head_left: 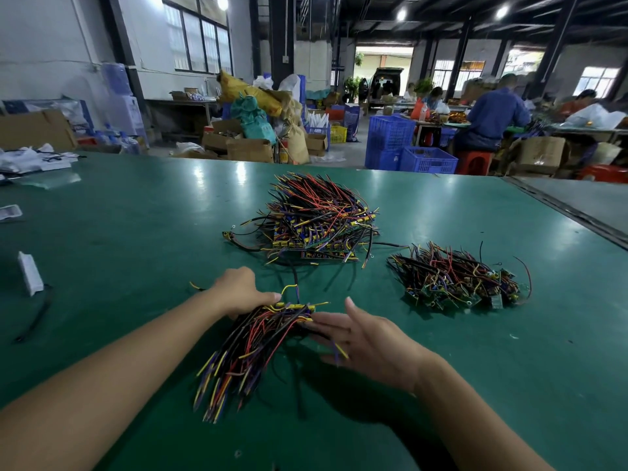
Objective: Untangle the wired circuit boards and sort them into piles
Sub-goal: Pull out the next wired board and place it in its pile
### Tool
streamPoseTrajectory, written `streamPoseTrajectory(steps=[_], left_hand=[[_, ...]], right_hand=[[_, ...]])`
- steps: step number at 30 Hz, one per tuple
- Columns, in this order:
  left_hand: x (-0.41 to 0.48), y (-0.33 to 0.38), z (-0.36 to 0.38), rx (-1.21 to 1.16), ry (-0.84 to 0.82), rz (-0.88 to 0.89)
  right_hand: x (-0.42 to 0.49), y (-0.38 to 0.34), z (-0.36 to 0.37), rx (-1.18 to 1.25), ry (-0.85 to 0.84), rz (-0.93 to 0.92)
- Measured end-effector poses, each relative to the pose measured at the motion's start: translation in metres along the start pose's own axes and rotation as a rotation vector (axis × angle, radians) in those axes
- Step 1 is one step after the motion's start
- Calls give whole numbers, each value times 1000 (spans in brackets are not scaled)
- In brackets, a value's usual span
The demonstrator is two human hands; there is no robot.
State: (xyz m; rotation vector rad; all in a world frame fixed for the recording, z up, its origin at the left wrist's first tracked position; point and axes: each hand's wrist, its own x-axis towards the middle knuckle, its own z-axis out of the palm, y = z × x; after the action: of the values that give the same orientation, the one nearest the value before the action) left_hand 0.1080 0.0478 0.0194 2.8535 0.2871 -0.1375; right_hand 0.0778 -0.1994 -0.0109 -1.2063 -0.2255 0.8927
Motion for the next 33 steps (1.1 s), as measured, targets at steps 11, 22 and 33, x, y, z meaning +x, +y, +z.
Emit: streamPoseTrajectory(steps=[11, 22, 33], left_hand=[[-22, 10, 12, -470, 533, 174], [-32, 21, 12, -1064, 523, 38], [-38, 41, 31, -1024, 335, 97]], right_hand=[[2, 3, -5, 158, 216, -154], [9, 1, -9, 91, 133, -352], [6, 1, -15, -32, 221, -341]])
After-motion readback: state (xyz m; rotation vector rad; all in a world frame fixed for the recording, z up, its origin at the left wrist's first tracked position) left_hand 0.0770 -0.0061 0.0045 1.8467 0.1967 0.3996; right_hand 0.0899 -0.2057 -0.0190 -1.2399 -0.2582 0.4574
